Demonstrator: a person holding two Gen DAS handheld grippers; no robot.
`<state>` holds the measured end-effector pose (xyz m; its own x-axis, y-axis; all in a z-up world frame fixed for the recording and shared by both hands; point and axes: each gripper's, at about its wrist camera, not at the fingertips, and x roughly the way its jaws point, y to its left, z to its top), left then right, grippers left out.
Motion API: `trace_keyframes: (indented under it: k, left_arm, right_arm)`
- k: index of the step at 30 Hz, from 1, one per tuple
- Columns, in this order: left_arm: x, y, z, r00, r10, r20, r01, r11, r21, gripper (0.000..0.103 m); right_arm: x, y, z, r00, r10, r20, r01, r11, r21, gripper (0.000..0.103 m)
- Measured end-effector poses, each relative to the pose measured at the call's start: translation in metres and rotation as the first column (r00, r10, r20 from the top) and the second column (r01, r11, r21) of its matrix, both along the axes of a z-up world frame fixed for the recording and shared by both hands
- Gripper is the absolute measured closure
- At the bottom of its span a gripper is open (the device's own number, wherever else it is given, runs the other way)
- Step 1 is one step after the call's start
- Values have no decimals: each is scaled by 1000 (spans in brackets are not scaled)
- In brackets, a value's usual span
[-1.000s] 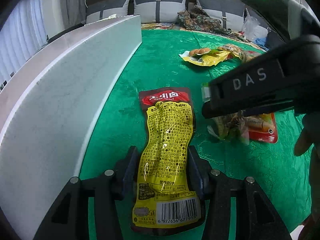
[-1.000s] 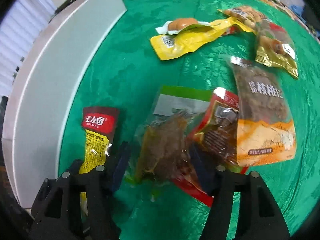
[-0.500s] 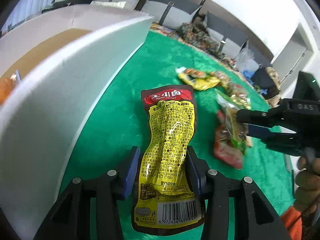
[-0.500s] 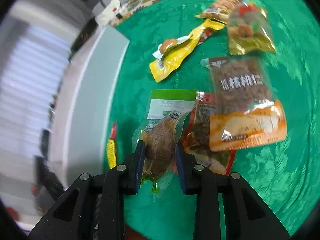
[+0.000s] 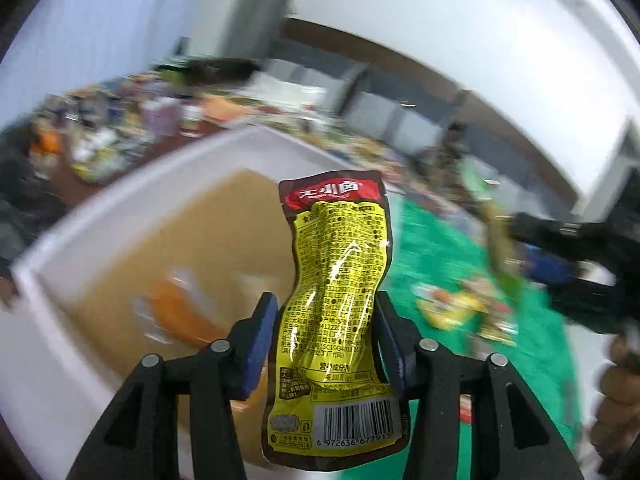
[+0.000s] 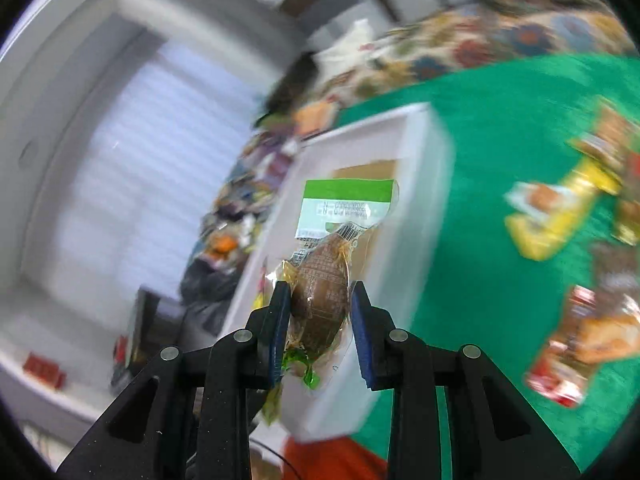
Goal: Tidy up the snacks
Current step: 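Carry both packs into the white box and release them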
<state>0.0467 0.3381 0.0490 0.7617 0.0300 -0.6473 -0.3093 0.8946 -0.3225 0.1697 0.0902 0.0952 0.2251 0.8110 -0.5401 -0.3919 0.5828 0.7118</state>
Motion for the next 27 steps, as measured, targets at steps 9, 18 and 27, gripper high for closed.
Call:
trace_keyframes:
  k: [9,18,27]
  left_arm:
    - [-12,67,-28,968,202,-148,-178,971,162,18]
    - [4,-73,-7,986,-160,-43,163,984,78,3]
    - [38,-220,-85,871,-413,-265,458,879,135,2]
  right_arm:
    - [-40,75,-5,969,104,225,-58,978,-201,42]
    - [-49,-103,-122,908,-123,401,347,757,-554,41]
    - [-55,-301,-177,845,-362,394,532,494,-688,41]
